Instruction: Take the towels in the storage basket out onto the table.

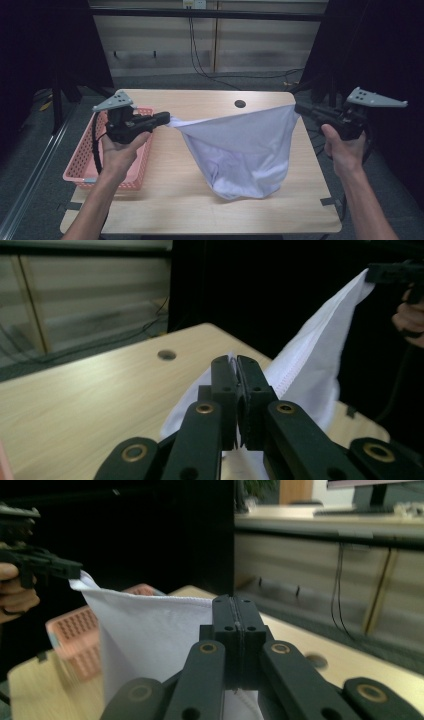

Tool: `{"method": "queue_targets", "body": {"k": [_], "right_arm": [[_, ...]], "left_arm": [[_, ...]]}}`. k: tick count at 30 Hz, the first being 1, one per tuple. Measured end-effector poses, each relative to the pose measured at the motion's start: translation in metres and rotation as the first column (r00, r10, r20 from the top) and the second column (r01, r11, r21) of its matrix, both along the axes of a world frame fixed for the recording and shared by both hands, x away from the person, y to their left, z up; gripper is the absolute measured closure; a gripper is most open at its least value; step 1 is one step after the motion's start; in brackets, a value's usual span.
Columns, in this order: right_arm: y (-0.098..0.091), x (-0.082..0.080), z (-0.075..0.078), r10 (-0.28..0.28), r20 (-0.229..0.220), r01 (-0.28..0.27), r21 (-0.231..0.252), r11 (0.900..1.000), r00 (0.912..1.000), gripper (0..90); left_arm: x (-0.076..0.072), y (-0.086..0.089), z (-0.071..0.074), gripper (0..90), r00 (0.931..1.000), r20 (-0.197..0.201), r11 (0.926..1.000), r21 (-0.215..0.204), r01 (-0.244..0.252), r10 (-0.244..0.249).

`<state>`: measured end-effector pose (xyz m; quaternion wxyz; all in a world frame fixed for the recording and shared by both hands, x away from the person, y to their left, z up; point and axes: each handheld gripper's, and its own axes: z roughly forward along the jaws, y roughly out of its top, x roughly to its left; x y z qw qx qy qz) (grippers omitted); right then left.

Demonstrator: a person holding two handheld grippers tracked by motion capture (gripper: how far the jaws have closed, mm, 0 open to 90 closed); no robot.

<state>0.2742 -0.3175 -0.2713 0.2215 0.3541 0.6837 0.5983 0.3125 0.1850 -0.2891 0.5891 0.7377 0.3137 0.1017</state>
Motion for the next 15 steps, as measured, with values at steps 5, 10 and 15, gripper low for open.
{"method": "queue_targets", "body": {"k": [5,10,15], "right_arm": [[0.005,-0.034,-0.014,0.053,-0.01,-0.054,-0.038,0.9978,0.9985,90.0],[-0.007,-0.1,-0.091,0.076,-0.147,-0.083,-0.043,0.9956,0.9862,90.0],[-0.017,-0.152,-0.131,0.093,-0.217,-0.102,-0.029,0.9944,0.9716,90.0]], "left_arm": [[-0.03,0.006,-0.013,87.6,0.9996,-0.016,0.9993,0.026,0.025,-0.024],[-0.068,0.01,-0.075,87.5,0.9865,-0.139,0.9963,-0.011,0.085,-0.086],[-0.118,0.006,-0.112,87.3,0.9616,-0.21,0.9827,0.018,0.184,-0.177]]}}
